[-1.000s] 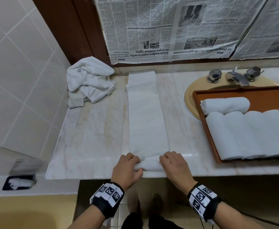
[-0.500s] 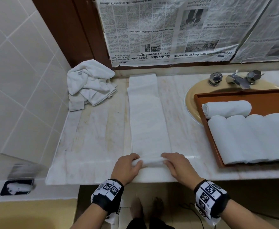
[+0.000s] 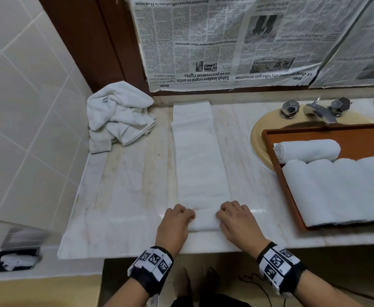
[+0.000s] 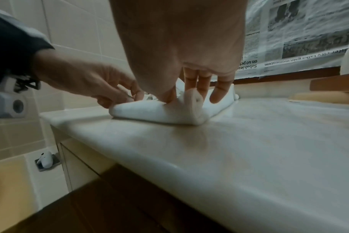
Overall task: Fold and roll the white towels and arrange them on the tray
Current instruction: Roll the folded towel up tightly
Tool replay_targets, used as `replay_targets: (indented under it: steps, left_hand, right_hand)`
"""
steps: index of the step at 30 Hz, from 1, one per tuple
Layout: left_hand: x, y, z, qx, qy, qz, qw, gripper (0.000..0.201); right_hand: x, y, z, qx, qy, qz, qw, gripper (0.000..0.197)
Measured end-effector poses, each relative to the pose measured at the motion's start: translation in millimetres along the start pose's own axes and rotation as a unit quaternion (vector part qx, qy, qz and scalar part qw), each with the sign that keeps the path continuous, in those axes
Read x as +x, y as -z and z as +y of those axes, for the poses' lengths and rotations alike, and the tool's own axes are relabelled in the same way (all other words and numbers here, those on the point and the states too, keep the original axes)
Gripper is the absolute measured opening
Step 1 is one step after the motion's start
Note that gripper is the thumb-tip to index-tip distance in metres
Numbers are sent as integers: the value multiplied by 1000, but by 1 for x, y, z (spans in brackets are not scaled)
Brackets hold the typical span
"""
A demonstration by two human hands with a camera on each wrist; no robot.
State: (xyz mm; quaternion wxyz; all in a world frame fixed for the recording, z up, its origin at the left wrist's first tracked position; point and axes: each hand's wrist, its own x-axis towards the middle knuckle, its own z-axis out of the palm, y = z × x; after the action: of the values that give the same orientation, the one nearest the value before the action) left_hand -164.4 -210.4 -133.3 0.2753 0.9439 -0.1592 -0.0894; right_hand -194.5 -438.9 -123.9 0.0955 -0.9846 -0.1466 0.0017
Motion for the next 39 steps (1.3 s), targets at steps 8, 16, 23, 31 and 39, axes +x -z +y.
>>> replay_targets:
  steps: [8, 16, 23, 31, 39]
  left_hand:
    - [-6, 5, -4, 51, -50, -39, 997, 41]
    - [-10, 5, -2, 71, -22, -57, 996, 56]
    - [-18, 7, 0, 11, 18, -82, 996, 60]
    - [-10, 9, 5, -28, 76, -57, 995, 38]
    - [5, 14, 10, -61, 152, -66, 984, 30]
  right_hand:
    - [2, 5, 3, 63, -5, -81, 995, 33]
    - [6, 12, 10, 239, -72, -125, 960, 44]
    - [-4, 9, 9, 258, -78, -100, 958, 30]
    - [-2, -1, 0, 185, -87, -4, 979, 11]
    - [-11, 2, 3, 93, 3, -33, 995, 41]
